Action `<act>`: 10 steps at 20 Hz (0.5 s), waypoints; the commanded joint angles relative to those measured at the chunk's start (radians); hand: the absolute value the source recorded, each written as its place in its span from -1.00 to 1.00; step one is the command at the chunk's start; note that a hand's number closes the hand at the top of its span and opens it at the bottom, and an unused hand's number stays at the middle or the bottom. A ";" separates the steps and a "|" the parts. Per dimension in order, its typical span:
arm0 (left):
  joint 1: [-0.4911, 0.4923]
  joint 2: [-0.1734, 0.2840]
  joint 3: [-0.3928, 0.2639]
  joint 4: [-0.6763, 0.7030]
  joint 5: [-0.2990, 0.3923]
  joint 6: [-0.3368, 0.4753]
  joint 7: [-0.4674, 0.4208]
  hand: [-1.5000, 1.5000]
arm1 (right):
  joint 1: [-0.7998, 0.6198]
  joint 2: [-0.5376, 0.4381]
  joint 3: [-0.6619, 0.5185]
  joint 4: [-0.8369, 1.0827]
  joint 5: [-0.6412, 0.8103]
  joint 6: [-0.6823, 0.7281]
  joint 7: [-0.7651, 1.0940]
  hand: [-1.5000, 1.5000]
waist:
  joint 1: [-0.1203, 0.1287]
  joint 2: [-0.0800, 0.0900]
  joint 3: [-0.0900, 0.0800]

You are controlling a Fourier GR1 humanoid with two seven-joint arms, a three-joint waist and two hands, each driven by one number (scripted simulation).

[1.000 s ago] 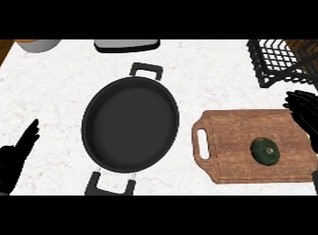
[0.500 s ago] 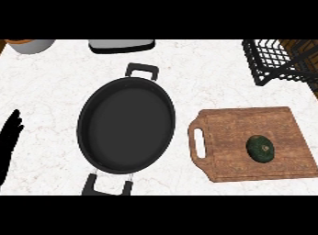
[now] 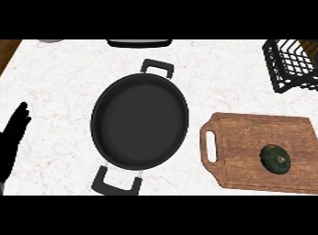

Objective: Pick the squash from the cutting board and place it in the pot

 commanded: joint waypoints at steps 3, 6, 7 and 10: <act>-0.038 -0.025 -0.033 -0.007 -0.028 0.002 0.015 0.00 | 0.007 -0.078 0.047 -0.166 0.141 0.256 0.374 -1.00 | 0.039 0.011 0.000; -0.048 -0.001 -0.021 -0.038 -0.028 0.003 0.045 0.00 | -0.023 -0.120 0.073 -0.191 0.137 0.420 0.553 -1.00 | 0.064 0.010 0.002; -0.046 -0.007 -0.023 -0.023 -0.025 -0.008 0.036 0.00 | -0.027 -0.149 0.072 -0.222 0.117 0.490 0.611 -1.00 | 0.053 0.008 0.002; -0.055 -0.032 -0.034 -0.023 -0.025 -0.005 0.045 0.00 | -0.144 -0.162 0.097 -0.260 0.069 0.632 0.801 -1.00 | 0.062 0.007 0.004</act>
